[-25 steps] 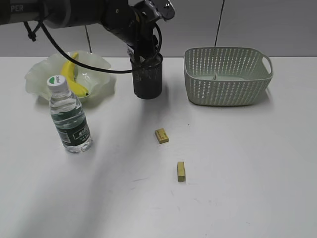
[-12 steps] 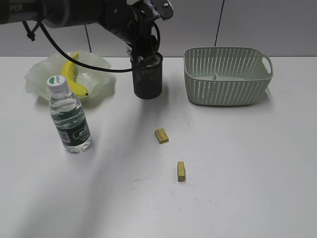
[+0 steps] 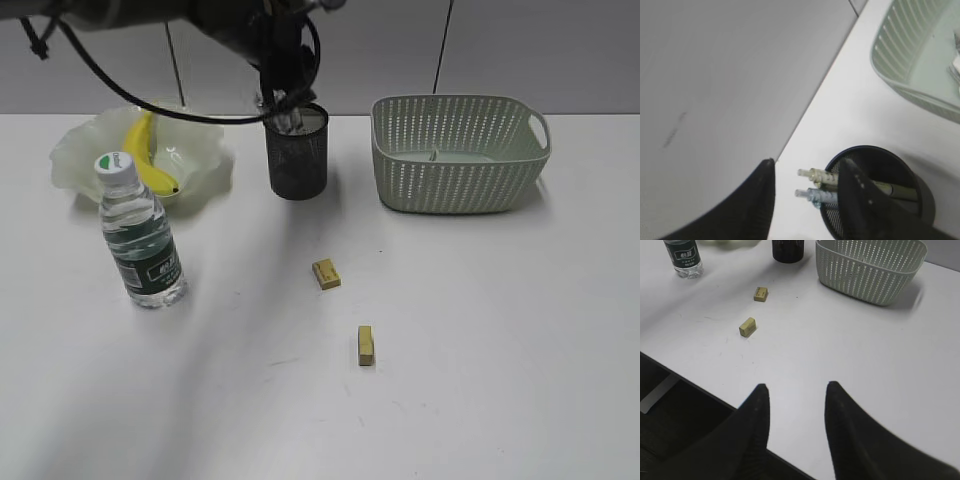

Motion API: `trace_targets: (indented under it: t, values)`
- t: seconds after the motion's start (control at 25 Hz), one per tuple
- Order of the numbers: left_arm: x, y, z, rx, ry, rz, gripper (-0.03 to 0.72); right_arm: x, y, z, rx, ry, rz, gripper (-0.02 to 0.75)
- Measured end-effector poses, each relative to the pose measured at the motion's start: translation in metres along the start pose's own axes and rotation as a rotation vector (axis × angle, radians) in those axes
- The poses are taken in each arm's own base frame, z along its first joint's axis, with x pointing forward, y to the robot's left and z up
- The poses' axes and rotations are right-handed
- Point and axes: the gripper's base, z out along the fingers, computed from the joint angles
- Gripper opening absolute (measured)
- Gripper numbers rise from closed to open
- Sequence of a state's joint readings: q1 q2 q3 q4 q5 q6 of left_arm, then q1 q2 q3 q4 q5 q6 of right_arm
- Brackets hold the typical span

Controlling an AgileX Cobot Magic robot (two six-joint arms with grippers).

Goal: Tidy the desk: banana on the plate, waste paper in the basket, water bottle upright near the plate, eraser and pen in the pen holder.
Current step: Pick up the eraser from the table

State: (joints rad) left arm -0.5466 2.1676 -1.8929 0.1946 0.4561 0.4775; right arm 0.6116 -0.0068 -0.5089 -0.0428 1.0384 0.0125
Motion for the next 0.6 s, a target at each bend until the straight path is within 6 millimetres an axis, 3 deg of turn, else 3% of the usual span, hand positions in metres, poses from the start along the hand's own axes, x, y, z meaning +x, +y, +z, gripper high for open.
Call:
trace_targets:
  t: [0.32,0.6]
  values:
    - [-0.026,0.034,-0.108,0.008,0.065,-0.221,0.314,0.0,0.0,0.0,0.0,0.0,0.0,0.308]
    - [-0.023,0.03,-0.195,0.201,0.235,-0.336,0.314,0.0,0.0,0.0,0.0,0.0,0.0,0.307]
